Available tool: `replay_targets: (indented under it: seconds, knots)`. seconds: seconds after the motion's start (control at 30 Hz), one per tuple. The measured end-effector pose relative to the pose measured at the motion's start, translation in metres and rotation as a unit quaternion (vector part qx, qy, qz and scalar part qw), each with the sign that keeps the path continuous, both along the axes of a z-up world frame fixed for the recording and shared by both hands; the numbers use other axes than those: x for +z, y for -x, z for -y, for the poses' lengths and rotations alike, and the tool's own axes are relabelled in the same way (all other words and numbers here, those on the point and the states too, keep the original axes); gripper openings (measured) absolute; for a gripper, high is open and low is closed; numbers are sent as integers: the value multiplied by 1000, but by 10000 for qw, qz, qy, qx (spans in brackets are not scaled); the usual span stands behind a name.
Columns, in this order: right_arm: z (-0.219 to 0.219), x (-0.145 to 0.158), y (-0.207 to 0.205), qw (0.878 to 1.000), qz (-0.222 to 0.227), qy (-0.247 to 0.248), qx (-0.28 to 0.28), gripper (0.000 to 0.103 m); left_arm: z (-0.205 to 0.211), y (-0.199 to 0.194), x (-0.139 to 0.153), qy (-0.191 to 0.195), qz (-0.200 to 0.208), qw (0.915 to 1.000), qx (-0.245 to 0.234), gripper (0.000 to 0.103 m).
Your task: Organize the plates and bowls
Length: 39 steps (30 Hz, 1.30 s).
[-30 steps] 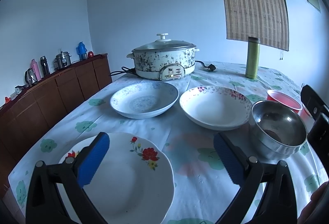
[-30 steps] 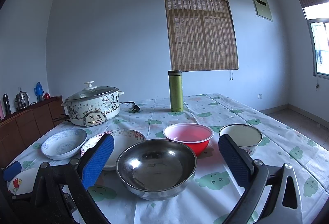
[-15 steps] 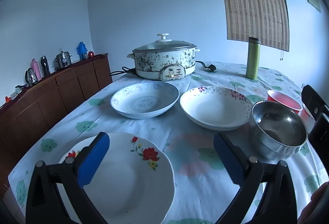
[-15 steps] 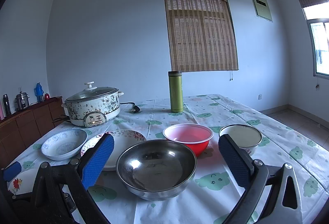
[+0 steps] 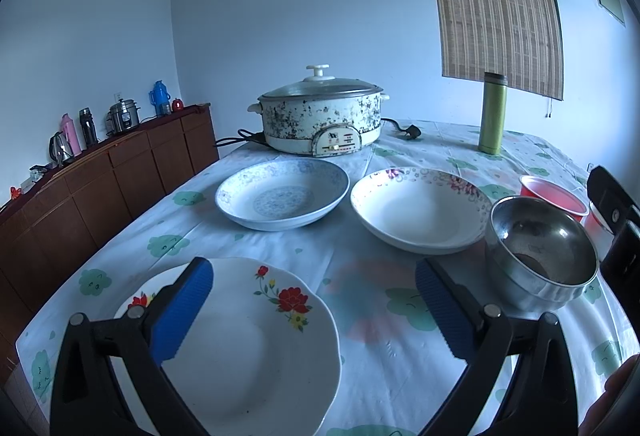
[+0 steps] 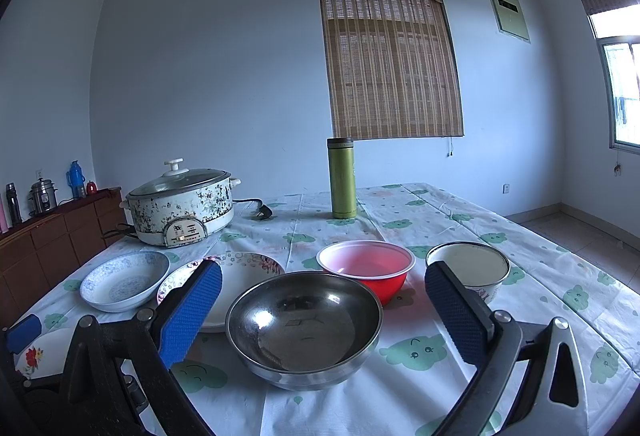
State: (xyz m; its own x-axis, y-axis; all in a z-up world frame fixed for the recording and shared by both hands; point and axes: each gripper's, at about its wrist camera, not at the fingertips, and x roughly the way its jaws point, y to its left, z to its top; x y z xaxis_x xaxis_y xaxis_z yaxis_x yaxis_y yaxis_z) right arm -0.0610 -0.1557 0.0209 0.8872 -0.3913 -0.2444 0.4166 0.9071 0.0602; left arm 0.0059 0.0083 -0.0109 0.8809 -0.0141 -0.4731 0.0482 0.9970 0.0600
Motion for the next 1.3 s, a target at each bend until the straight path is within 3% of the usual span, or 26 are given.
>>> replay_targets:
  seconds: [0.87,1.0,1.13,1.3]
  knots:
    - [-1,-2,-2,10000,-47,-12,65,103,-1,0,0,40,8,10000,25,103]
    - [1,-2,-3,9999,-74,-74,102,103,-8,1,-2,86,-200,9997,-51,103]
    - [3,-4,-7,9995,-198,-163,185,103,-25,3,5,87,-301,9995,-103,103]
    - [0,-13,-19,9950,-684,-339,643,102,-72,6,15,57,-382,9992,122,103]
